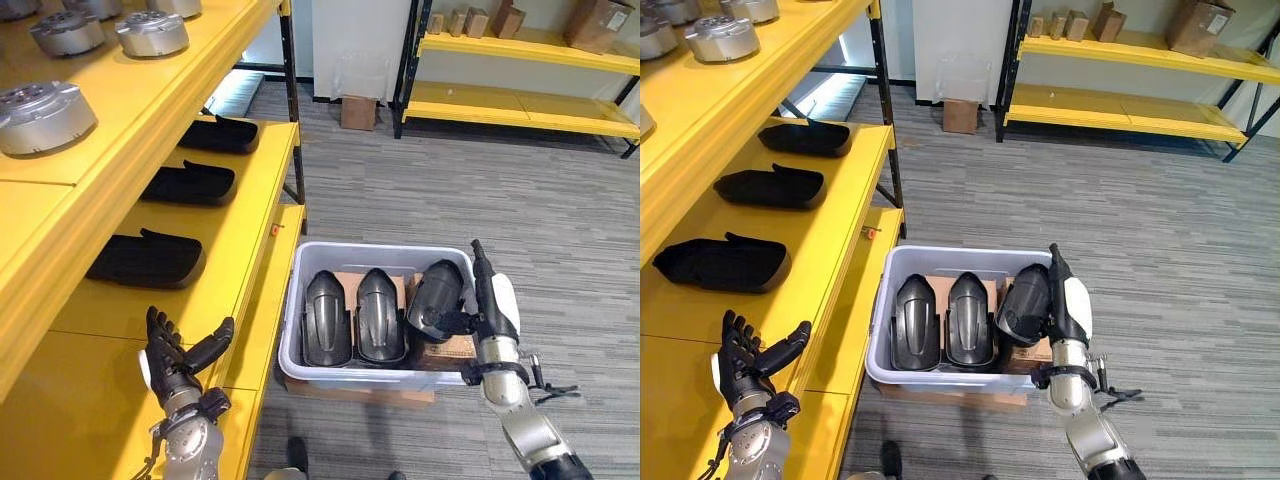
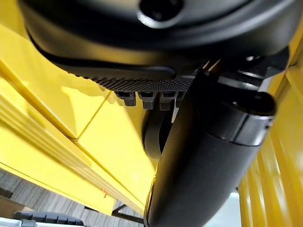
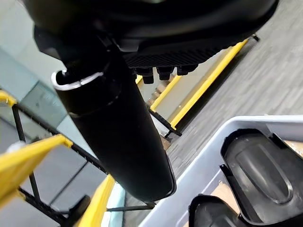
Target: Move parts from the plastic box to the shelf.
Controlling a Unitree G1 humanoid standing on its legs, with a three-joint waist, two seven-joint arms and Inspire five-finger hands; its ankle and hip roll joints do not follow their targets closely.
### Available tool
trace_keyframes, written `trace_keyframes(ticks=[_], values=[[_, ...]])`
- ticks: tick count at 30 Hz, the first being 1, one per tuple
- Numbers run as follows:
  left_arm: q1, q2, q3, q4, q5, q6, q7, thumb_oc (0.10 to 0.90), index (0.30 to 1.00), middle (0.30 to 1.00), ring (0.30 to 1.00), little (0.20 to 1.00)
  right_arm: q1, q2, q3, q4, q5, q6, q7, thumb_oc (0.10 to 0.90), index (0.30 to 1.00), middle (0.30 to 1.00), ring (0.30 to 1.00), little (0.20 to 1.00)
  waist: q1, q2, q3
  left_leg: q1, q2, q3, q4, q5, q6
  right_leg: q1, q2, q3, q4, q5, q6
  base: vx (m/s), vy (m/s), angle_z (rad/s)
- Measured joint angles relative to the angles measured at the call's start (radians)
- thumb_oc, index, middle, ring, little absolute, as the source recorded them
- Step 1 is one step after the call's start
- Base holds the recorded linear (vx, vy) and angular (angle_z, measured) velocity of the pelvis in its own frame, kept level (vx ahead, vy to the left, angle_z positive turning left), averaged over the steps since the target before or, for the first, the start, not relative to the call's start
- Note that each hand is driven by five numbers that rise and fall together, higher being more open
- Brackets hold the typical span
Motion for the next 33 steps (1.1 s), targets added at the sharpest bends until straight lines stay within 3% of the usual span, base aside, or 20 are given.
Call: trace_keyframes(ticks=[2, 7, 10, 14, 24, 33], values=[[-0.002, 0.029, -0.009, -0.001, -0.008, 0.004, -0.015, 0.900, 1.000, 1.000, 1.000, 1.000, -0.036, -0.001, 0.011, 0.053, -0.027, 0.013, -0.007, 0.900, 1.000, 1.000, 1.000, 1.000, 0.006, 0.005, 0.002, -0.021, 0.002, -0.009, 0.000, 0.009, 0.001, -0.022, 0.004, -0.007, 0.001, 0.000, -0.002, -0.13, -0.011, 0.11], [-0.095, 0.060, -0.044, 0.000, -0.080, 0.043, -0.042, 0.900, 1.000, 1.000, 1.000, 1.000, -0.179, -0.019, 0.026, 0.166, -0.031, 0.067, -0.009, 0.900, 1.000, 1.000, 1.000, 1.000, 0.029, 0.067, 0.042, -0.121, 0.015, -0.022, 0.001, 0.043, 0.004, -0.115, 0.018, -0.012, 0.007, 0.024, -0.013, -0.17, -0.001, 0.05], [-0.161, 0.060, -0.072, -0.010, -0.080, 0.043, -0.065, 0.900, 1.000, 1.000, 1.000, 1.000, -0.278, -0.027, 0.039, 0.241, -0.030, 0.097, -0.009, 0.900, 1.000, 1.000, 1.000, 1.000, 0.046, 0.109, 0.099, -0.153, 0.020, -0.035, 0.001, 0.057, 0.002, -0.148, 0.024, -0.020, 0.023, 0.028, -0.016, -0.08, 0.005, 0.09], [-0.210, 0.061, -0.105, -0.053, -0.121, 0.043, -0.100, 0.900, 1.000, 1.000, 1.000, 1.000, -0.355, -0.028, 0.057, 0.361, -0.030, 0.118, -0.033, 0.900, 1.000, 1.000, 1.000, 1.000, 0.063, 0.137, 0.174, -0.169, 0.020, -0.044, 0.001, 0.067, 0.004, -0.171, 0.025, -0.028, 0.044, 0.025, -0.019, -0.07, 0.041, 0.05], [-0.271, 0.076, -0.113, -0.053, -0.128, 0.013, -0.096, 0.900, 1.000, 1.000, 1.000, 1.000, -0.393, -0.019, 0.098, 0.437, -0.030, 0.154, -0.094, 0.900, 1.000, 1.000, 1.000, 1.000, 0.085, 0.150, 0.261, -0.193, 0.021, -0.052, 0.001, 0.078, 0.010, -0.214, 0.020, -0.033, 0.097, -0.001, -0.021, -0.04, -0.002, 0.02], [-0.314, 0.115, -0.114, -0.055, -0.156, -0.023, -0.082, 0.900, 1.000, 1.000, 1.000, 1.000, -0.541, -0.022, 0.091, 0.564, -0.033, 0.250, -0.280, 0.900, 1.000, 1.000, 1.000, 1.000, 0.096, 0.165, 0.301, -0.241, 0.028, -0.053, 0.002, 0.091, 0.008, -0.337, -0.002, -0.017, 0.262, -0.072, -0.030, -0.06, -0.003, -0.01]])
